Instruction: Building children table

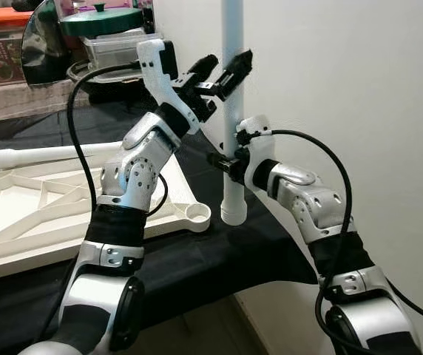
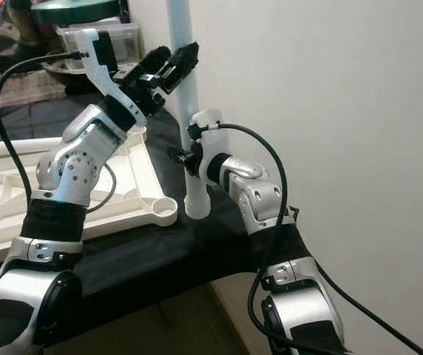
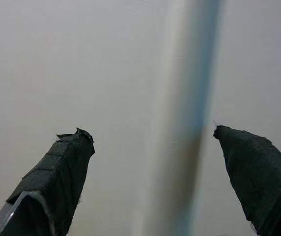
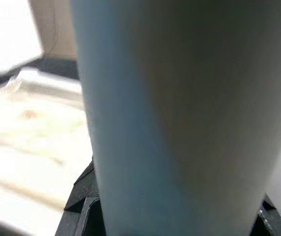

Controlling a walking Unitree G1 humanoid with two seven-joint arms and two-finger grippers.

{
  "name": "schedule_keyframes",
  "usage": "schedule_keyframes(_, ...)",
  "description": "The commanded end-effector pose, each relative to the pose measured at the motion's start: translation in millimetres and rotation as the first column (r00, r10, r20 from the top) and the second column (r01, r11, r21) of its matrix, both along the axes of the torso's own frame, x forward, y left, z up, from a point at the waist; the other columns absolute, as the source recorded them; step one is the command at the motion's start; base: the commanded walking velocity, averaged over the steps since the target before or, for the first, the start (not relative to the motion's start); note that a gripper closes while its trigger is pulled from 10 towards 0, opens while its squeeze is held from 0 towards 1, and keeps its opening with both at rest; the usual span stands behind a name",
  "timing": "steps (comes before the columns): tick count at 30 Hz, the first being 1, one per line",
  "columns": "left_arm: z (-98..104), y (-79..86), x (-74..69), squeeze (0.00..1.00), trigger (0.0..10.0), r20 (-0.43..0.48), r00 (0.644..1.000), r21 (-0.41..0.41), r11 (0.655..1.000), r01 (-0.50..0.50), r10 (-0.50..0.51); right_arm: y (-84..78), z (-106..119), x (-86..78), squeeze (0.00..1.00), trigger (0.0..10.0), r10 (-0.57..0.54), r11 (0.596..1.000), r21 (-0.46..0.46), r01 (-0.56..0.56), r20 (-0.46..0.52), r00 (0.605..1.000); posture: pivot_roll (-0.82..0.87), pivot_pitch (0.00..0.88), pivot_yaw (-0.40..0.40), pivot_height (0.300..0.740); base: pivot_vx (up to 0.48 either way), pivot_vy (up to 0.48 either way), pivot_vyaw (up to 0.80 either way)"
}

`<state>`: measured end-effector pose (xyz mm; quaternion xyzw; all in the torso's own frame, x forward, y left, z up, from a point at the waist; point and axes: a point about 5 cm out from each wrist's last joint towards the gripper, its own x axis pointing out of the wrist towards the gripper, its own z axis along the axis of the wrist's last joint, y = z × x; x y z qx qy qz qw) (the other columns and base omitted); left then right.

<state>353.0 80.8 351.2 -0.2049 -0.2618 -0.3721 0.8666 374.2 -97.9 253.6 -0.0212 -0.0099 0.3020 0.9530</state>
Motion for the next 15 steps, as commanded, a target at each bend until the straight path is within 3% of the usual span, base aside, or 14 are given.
schedule_keyframes(1,1,12.5,-1.7,0.00,10.0,0.013,0.997,-0.012,0.997,-0.070,0.070,-6.8,12,1.8,0.00,4.3,-0.051,0.998,0.049,0.048,0.070,0.996,0.12,0.000,-0.020,0.740,0.000,0.000,0.00)
schedule_keyframes(3,1,12.5,-1.7,0.00,10.0,0.013,0.997,-0.012,0.997,-0.070,0.070,-6.8,12,1.8,0.00,4.3,-0.051,0.998,0.049,0.048,0.070,0.996,0.12,0.000,-0.020,0.740,0.000,0.000,0.00)
schedule_keyframes(4,1,17.5,-3.2,0.00,10.0,0.012,0.995,-0.028,0.995,-0.099,0.099,-11.9,15,3.3,0.00,10.0,-0.094,0.994,0.071,0.087,0.097,0.991,0.12,0.000,-0.021,0.740,0.000,0.000,0.00)
schedule_keyframes(6,0,23.9,-6.4,0.00,10.0,0.008,0.989,-0.047,0.988,-0.145,0.146,-19.0,18,4.2,0.00,10.0,-0.142,0.987,0.099,0.130,0.128,0.982,0.13,0.000,-0.026,0.740,0.000,0.000,0.00)
schedule_keyframes(7,-4,30.6,-12.3,0.00,10.0,0.005,0.979,-0.060,0.977,-0.202,0.203,-29.0,20,4.9,0.00,10.0,-0.208,0.970,0.155,0.185,0.148,0.967,0.13,0.000,-0.027,0.740,0.000,0.000,0.00)
schedule_keyframes(9,-4,30.6,-12.3,0.00,10.0,0.005,0.979,-0.060,0.977,-0.202,0.203,-29.0,20,4.9,0.00,10.0,-0.208,0.970,0.155,0.185,0.148,0.967,0.13,0.000,-0.027,0.740,0.000,0.000,0.00)
schedule_keyframes(15,-22,33.7,-28.9,0.00,10.0,-0.031,0.969,-0.074,0.966,-0.247,0.245,-40.8,23,2.5,0.00,10.0,-0.296,0.944,0.210,0.255,0.193,0.936,0.14,0.000,-0.038,0.740,0.000,0.000,0.75)
